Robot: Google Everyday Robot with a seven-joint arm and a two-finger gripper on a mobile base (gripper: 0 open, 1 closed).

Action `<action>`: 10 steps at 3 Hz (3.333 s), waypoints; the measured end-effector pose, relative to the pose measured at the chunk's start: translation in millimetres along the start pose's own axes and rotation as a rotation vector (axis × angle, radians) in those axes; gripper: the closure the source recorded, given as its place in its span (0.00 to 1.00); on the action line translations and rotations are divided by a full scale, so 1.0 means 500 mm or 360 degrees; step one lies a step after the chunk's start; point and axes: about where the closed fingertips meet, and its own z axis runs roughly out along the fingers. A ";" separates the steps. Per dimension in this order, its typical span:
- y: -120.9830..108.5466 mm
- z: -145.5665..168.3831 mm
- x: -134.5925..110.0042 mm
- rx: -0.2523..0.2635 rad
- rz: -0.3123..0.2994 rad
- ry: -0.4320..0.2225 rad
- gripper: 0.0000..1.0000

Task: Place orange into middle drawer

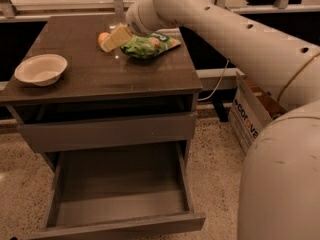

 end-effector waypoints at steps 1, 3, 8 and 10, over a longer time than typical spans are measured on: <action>0.000 0.000 0.000 0.0000 0.0000 0.0000 0.00; -0.004 0.080 -0.011 -0.0030 -0.0023 -0.0008 0.00; -0.003 0.324 0.061 -0.0040 0.0154 -0.0068 0.25; -0.005 0.334 0.066 -0.0066 0.0170 -0.0095 0.79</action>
Offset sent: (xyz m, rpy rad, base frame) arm 0.0208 0.0201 -0.0085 -0.0327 -0.0042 0.0314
